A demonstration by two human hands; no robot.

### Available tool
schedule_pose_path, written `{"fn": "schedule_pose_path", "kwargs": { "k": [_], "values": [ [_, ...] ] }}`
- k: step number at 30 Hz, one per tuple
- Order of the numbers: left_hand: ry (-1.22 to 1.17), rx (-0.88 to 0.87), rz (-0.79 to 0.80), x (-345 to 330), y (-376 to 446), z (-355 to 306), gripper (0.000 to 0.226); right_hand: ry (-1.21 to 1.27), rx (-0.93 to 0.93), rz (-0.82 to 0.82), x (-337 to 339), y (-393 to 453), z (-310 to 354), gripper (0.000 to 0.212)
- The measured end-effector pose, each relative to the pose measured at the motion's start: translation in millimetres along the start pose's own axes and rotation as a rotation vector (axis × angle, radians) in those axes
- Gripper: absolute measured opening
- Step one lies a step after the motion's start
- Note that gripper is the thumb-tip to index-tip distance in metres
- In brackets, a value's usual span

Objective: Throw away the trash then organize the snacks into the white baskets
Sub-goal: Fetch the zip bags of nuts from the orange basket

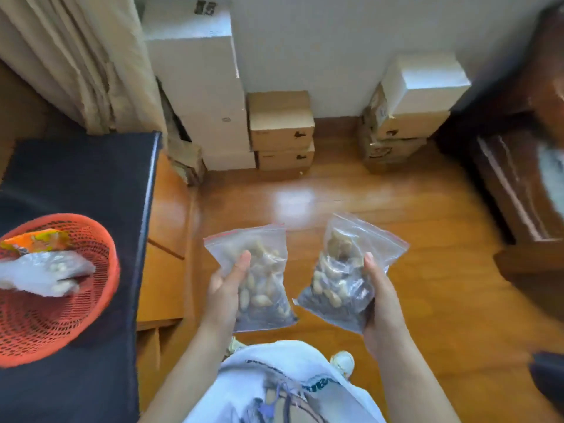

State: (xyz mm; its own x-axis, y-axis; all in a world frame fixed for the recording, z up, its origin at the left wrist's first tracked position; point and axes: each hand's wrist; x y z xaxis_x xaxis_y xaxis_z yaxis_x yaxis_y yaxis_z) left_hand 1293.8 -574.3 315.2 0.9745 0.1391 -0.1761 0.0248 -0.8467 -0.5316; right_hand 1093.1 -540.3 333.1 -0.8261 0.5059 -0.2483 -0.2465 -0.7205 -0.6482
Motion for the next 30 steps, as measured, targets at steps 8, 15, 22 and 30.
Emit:
{"fn": "schedule_pose_path", "kwargs": {
  "k": [8, 15, 22, 30],
  "values": [
    [0.205, -0.008, 0.212, -194, -43, 71, 0.028, 0.153, 0.066, -0.354, 196, -34, 36, 0.060],
    [0.407, -0.036, 0.518, -315, -84, 114, 0.024, 0.374, 0.135, -0.619, 327, -76, 24, 0.037],
    [0.645, -0.019, 0.810, -426, -122, 167, 0.024, 0.650, 0.179, -0.908, 417, -111, 6, 0.049],
    [0.796, 0.020, 1.145, -580, -165, 233, 0.031, 0.782, 0.288, -1.155, 536, -130, 31, 0.031]
  ]
}}
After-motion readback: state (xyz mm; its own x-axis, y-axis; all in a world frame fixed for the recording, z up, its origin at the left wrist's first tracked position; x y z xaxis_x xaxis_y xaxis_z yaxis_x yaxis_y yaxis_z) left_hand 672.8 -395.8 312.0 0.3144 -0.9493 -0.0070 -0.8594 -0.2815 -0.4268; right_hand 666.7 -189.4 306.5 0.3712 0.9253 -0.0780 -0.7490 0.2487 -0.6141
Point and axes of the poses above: each hand's wrist, its own y-axis towards the middle knuckle, its own x-axis out of the back of the hand, z = x × y
